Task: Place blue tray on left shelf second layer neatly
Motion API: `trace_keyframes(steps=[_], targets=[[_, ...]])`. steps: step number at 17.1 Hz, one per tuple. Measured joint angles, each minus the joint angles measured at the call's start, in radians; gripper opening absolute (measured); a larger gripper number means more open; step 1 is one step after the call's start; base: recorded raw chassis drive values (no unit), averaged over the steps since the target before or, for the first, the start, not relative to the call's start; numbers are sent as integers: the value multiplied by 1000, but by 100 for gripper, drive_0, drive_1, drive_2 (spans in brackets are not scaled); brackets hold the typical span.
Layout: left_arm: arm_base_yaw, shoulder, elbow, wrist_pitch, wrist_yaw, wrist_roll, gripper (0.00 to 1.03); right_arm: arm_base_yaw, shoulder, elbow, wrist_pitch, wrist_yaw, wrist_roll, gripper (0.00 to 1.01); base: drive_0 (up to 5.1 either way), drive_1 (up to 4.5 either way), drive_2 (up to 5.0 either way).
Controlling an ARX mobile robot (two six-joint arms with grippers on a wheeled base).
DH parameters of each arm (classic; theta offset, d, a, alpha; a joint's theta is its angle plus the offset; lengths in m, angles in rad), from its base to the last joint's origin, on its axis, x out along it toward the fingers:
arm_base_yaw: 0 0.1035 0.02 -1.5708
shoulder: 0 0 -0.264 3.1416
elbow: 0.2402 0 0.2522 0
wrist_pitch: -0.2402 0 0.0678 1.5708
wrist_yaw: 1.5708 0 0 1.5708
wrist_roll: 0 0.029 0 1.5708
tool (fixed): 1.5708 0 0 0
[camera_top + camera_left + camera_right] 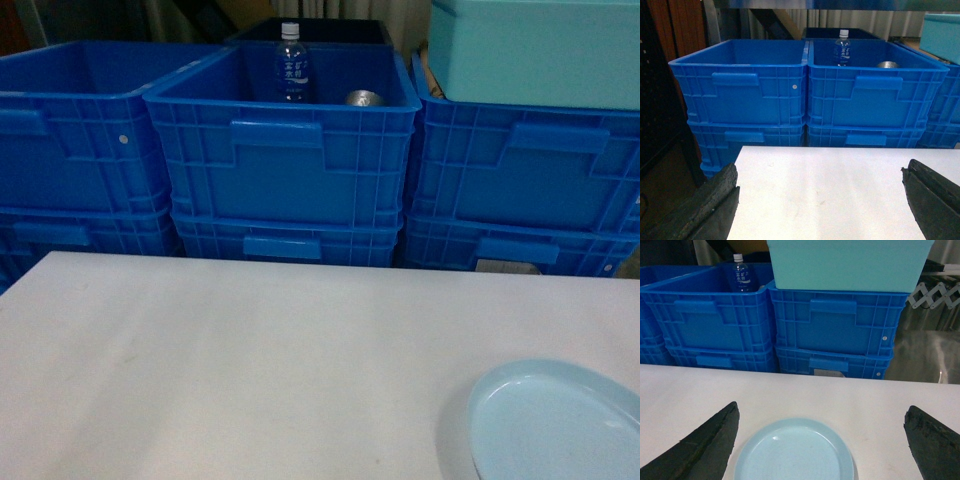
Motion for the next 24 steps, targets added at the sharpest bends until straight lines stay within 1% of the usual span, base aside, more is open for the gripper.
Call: trace_keyframes(steps=[24], targets=[[0, 0, 0, 0, 0, 0, 98, 0, 0, 0, 0, 0, 0, 98, 0, 0, 0]])
